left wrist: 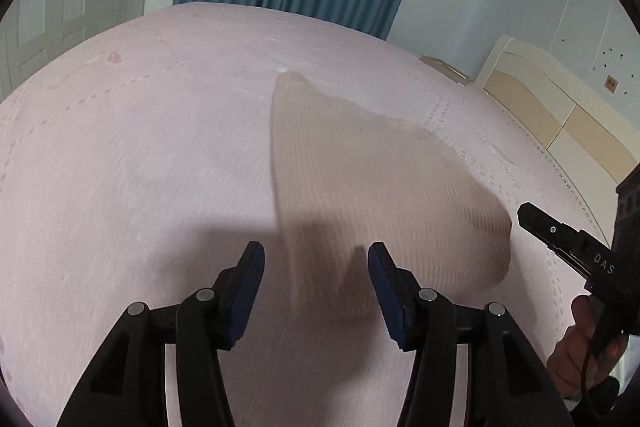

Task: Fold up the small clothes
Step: 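Open the right tool and release the folded bundle on the bed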

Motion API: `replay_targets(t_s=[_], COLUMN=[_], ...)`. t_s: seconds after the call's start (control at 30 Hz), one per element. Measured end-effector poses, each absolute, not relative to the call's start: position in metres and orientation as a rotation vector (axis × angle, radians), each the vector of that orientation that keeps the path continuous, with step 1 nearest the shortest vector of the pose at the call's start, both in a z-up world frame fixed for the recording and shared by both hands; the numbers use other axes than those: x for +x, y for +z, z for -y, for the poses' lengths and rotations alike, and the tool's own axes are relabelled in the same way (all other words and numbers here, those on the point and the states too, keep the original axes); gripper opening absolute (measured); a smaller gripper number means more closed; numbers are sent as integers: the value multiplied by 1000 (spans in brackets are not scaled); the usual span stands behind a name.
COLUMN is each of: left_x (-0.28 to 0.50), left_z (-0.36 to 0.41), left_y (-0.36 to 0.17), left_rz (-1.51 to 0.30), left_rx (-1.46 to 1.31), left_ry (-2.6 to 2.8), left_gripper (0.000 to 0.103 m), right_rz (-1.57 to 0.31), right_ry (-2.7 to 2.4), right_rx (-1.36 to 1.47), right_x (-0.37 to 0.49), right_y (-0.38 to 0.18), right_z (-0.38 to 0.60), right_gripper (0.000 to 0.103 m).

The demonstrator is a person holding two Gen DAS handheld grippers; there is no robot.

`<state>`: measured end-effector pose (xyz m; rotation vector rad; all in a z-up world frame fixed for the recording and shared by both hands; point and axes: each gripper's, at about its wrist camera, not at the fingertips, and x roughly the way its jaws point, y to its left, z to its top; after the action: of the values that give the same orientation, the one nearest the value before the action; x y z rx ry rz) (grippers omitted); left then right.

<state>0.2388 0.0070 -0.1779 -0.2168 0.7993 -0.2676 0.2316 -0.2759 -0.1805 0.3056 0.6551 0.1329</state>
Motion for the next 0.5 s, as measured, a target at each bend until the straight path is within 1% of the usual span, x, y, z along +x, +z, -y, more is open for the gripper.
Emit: replay_targets(t_s=[0.17,0.3,0.4,0.5], left_x=[268,277,278,281], left_z=[17,30,35,33], left_y=[-172,-178,-180,-182], left_rz=[-784,-783,-775,-794], left_rx=[-124,-75,-30,-47], left_ry=[-243,-234,-222,-221], left_gripper=[52,52,57,62], right_rz=[-677,-709,-760,-804], right_ry=[107,79,55,48], right_rx=[250,209,198,222], right_x=[265,285,292,300], right_y=[-167,-175,-200,-216], right_z=[264,258,255,258], right_gripper=[27,27,26,26])
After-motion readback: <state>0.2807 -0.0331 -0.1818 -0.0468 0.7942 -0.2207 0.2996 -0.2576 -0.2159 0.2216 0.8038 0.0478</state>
